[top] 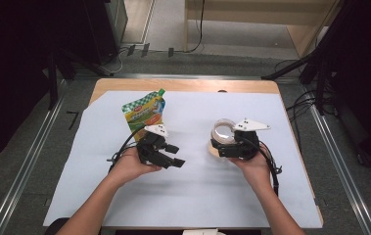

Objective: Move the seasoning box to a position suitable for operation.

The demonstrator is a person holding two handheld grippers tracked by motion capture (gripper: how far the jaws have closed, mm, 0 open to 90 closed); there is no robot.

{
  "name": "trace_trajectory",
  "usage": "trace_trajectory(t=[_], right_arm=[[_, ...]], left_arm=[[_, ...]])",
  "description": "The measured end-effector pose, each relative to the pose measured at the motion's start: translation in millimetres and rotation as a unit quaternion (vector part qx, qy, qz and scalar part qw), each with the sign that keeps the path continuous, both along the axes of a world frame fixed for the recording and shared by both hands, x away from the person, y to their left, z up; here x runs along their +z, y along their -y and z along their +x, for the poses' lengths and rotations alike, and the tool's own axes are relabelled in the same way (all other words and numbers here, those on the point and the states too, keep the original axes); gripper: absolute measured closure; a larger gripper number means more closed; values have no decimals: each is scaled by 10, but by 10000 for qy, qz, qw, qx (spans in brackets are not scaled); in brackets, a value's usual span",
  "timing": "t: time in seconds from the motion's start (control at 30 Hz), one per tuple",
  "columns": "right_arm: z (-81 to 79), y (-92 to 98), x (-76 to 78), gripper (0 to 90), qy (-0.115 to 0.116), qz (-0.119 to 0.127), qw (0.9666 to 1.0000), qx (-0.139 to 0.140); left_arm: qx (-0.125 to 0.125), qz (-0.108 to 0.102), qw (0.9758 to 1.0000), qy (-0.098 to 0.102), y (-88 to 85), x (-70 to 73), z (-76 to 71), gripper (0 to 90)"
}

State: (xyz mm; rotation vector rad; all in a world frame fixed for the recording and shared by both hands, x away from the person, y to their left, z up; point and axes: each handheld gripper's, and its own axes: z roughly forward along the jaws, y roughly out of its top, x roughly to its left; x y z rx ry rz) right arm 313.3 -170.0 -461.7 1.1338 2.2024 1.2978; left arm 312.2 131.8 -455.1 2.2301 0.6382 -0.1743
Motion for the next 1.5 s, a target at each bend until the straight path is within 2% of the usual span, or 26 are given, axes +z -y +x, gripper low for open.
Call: trace_trajectory(t=[0.1, 0.37, 0.47, 0.53, 0.6, 0.8, 0.87, 0.97, 1.23, 1.5], right_arm=[[-30, -31, 1, 109, 9, 9, 10000, 64], [-150, -226, -71, 109, -93, 2, 9984, 555], [-181, -264, -86, 109, -94, -20, 9979, 637], [-221, -298, -102, 109, -145, 29, 9972, 731], [-264, -375, -113, 109, -102, -92, 9956, 924], [-302, -467, -129, 109, -121, -111, 9933, 1146], [-313, -505, -150, 108, -159, -135, 9915, 1287], [-329, -519, -158, 107, -54, -222, 9905, 1353], [-347, -527, -156, 99, -104, -287, 9901, 1369], [-347, -477, -63, 64, -189, -112, 9902, 1378]], left_arm=[[-7, 28, 10000, 13, -13, 6, 1, 369], [45, -26, 10000, 7, -49, 31, 1, 368], [63, -29, 10000, -1, -65, 37, 6, 368], [70, -39, 10000, 6, -80, 45, 9, 368], [89, -18, 10000, 6, -101, 51, 16, 367], [122, -57, 9999, 7, -123, 59, 23, 367], [150, -33, 9999, 15, -131, 59, 28, 367], [141, -27, 9999, 24, -134, 60, 30, 367], [107, -51, 9999, 8, -120, 55, 29, 366], [101, -73, 9999, -2, -125, 82, 30, 366]])
